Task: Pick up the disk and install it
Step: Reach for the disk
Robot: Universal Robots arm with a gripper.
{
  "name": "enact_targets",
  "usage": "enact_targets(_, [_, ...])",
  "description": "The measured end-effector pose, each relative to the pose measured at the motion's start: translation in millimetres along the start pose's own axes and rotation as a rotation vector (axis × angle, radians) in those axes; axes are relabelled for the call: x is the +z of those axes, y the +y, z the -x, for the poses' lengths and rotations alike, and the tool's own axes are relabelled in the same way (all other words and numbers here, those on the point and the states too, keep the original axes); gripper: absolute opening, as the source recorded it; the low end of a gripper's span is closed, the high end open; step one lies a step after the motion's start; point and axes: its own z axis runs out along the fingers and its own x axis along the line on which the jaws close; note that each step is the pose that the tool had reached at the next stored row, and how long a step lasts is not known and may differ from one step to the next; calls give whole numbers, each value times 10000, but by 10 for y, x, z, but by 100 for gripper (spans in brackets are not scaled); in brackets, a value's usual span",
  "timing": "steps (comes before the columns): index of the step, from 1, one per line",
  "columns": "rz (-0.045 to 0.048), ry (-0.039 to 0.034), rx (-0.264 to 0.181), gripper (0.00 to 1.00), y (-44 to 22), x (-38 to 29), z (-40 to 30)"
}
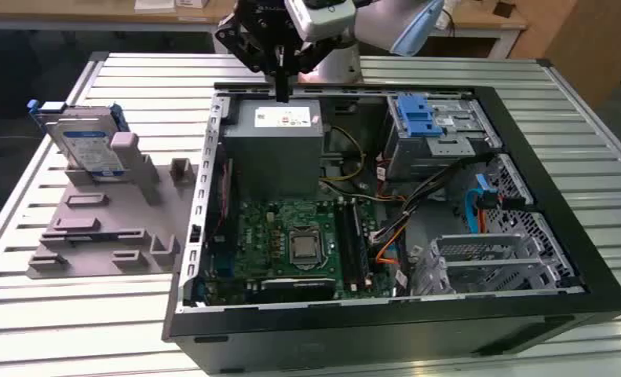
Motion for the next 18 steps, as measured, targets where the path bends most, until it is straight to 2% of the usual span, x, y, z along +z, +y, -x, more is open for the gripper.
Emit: enact_targets(18, [0,0,0,11,-3,-1,-43])
